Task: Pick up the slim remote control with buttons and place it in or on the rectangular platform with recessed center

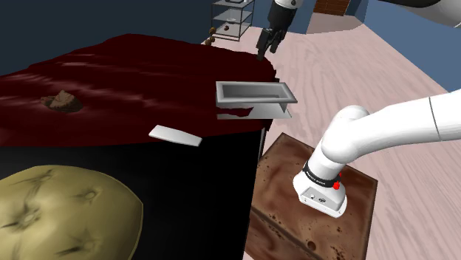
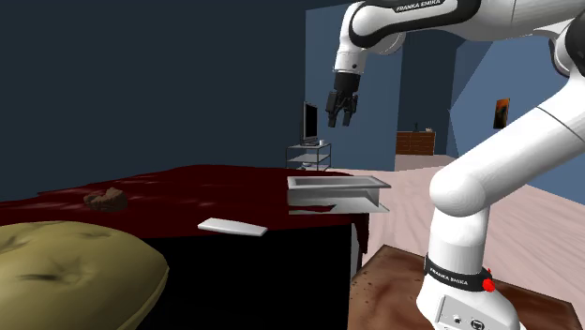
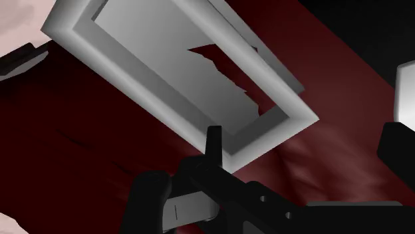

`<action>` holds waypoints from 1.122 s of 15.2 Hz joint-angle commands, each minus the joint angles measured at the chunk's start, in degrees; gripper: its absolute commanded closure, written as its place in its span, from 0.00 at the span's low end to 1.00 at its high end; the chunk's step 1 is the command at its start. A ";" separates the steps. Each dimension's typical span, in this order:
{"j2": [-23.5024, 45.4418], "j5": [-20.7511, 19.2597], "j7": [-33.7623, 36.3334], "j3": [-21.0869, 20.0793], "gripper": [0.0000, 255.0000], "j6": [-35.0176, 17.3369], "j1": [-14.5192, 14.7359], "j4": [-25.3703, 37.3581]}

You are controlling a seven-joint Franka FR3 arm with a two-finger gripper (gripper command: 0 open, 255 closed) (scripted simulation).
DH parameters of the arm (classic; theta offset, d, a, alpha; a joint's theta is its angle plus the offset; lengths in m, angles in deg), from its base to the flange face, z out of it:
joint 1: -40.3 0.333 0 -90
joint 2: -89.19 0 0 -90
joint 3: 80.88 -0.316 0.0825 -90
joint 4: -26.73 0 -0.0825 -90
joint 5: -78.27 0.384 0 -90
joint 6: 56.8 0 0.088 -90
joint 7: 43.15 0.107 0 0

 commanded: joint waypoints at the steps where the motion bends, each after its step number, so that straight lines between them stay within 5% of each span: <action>1: 0.00 0.00 0.00 0.00 0.00 0.00 0.00 0.00; 17: 19.96 5.33 5.94 -9.68 0.00 -23.28 6.35 -4.52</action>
